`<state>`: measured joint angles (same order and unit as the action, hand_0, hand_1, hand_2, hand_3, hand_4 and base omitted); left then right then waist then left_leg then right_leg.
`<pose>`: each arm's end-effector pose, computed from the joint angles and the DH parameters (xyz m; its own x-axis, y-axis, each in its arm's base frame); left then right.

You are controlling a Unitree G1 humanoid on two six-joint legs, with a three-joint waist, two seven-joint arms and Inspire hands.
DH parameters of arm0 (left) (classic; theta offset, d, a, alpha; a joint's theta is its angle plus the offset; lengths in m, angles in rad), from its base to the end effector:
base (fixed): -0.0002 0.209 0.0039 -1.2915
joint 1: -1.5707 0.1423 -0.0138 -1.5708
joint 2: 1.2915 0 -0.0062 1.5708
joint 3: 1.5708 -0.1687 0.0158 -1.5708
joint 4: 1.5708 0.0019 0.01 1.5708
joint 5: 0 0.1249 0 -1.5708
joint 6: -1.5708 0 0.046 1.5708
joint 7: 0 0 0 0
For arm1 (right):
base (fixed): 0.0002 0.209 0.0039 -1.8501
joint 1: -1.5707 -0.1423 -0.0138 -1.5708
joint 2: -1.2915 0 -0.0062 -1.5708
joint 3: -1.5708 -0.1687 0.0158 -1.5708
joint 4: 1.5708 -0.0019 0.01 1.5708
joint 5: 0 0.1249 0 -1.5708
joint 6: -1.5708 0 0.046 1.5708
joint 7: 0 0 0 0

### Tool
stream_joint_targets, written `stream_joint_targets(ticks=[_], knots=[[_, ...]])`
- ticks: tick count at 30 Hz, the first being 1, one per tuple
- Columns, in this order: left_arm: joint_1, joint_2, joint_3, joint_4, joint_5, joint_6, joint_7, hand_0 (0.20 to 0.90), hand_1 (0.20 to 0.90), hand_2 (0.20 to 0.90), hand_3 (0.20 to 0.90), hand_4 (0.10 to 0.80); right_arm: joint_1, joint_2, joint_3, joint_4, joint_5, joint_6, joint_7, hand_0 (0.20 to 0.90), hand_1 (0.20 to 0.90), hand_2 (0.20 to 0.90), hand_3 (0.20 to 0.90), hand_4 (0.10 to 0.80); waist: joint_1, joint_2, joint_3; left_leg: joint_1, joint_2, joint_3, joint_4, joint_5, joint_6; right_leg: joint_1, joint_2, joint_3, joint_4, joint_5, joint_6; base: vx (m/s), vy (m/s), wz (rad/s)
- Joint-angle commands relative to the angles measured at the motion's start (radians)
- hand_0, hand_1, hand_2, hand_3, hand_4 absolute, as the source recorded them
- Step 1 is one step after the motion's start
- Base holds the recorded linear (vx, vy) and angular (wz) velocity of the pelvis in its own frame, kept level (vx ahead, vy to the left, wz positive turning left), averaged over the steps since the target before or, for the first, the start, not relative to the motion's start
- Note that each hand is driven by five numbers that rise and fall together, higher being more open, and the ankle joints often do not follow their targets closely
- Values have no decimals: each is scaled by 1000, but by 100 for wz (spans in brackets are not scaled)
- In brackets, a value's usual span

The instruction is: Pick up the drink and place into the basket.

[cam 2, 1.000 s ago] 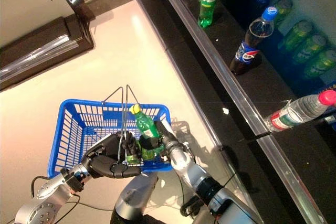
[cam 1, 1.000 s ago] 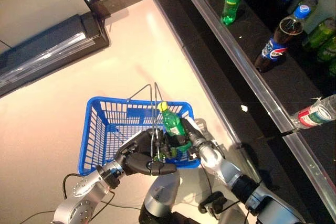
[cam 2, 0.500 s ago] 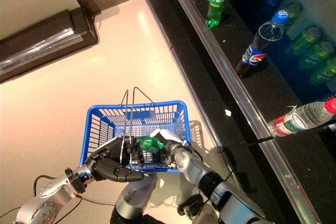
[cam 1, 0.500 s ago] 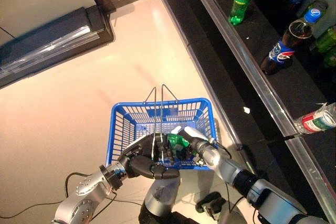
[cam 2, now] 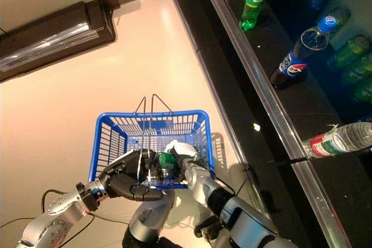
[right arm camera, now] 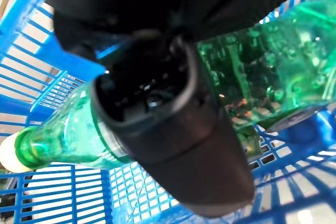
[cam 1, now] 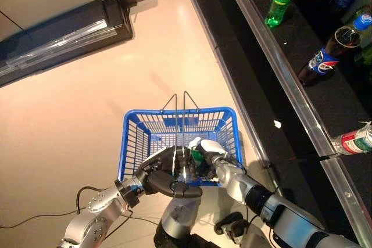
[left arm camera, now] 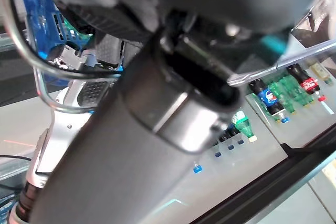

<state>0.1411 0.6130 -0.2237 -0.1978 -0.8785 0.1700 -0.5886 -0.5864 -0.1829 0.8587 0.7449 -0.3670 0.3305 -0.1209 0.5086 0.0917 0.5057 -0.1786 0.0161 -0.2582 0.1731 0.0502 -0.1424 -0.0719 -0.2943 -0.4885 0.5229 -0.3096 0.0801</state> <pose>0.1586 0.2015 0.0672 0.6472 -0.7614 -0.0371 0.6884 0.6046 -0.4007 0.2444 -0.0869 0.0193 0.8665 0.2018 -0.4566 -0.4975 0.2751 -0.8227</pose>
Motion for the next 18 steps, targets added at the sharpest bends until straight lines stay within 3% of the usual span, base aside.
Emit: stream_joint_targets(ticks=[1,2,10,18], knots=[[-154,-50,42,-366,-123,-154,-141,300,300,300,200,100,-108,40,-10,41,36,19,-56,792,792,792,774,674,-7,-38,-43,-62,-17,12,104,-33,47,120,49,30,-266,229,5,0,0,0],[-156,-49,40,-367,-120,-154,-137,300,300,300,200,100,-102,45,-13,46,68,24,-62,900,900,900,900,800,-7,-40,-44,-59,-15,12,103,-33,47,121,51,30,-267,230,5,0,0,0],[-174,-37,43,-352,-136,-145,-102,300,300,300,200,100,-63,19,-62,-53,252,-29,-229,900,900,900,900,800,-25,-60,-50,-39,0,20,80,-30,44,130,63,37,-286,240,10,-1,-4,0],[-111,-45,105,-307,-221,-111,-87,300,300,300,200,100,76,-165,-144,-409,166,-19,-262,900,900,900,900,800,-89,-88,-68,-24,18,51,57,-24,45,114,74,55,-299,251,13,-5,2,-1]])
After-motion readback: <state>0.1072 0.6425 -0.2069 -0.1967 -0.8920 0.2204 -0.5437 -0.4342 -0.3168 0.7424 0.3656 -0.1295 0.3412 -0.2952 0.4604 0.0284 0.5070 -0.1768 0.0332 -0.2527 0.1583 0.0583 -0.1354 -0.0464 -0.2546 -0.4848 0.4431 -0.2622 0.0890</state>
